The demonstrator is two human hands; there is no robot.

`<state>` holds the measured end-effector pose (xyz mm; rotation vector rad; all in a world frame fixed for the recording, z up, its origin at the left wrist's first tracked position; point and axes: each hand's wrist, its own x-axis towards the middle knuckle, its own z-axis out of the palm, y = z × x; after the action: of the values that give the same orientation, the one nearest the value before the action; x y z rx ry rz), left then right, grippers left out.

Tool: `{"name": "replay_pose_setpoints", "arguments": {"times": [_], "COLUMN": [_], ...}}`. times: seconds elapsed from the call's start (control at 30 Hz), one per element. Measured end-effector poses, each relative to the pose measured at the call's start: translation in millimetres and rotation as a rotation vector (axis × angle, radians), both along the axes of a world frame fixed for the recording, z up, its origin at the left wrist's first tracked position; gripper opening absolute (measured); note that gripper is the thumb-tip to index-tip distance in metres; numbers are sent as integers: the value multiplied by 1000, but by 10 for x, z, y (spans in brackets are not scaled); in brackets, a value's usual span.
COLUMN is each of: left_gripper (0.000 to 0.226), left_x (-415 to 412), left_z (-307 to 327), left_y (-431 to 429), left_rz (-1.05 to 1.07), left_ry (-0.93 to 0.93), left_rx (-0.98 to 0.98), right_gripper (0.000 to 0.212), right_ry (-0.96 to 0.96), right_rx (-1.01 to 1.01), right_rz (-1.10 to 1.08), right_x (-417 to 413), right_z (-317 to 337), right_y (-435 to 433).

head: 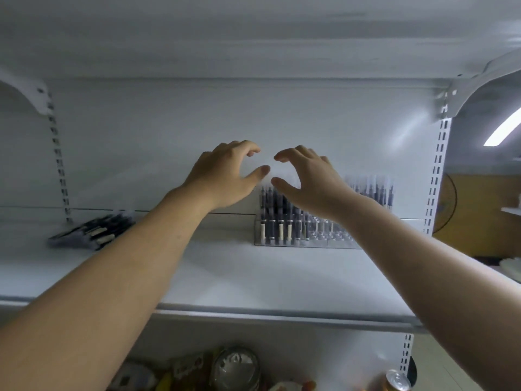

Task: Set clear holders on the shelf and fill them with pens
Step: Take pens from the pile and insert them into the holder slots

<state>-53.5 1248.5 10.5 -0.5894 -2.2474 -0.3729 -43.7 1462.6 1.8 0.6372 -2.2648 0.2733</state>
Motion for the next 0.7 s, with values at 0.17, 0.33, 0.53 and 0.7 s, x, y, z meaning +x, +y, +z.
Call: {"name": "replay_pose_setpoints", "arguments": {"times": [0.17, 0.33, 0.53, 0.7], "left_gripper": [54, 53, 41, 41], "left_x": [186, 409, 435, 260], "left_z": [-28, -130, -287, -485], "left_y": [-769, -1544, -2146, -2237], "left_rz": [154, 327, 416, 466], "left_ry": [-88, -218, -391, -560], "left_rx": [5, 24, 110, -58], "right_gripper": [50, 46, 34, 30], "right_ry": [-6, -93, -274, -273], "right_rx": [55, 67, 63, 124], "right_rz": [107, 232, 320, 261], "right_x": [-18, -99, -254, -479], "right_z": [19, -16, -83, -388], "right_y": [-667, -1483, -2194, -2169]}}
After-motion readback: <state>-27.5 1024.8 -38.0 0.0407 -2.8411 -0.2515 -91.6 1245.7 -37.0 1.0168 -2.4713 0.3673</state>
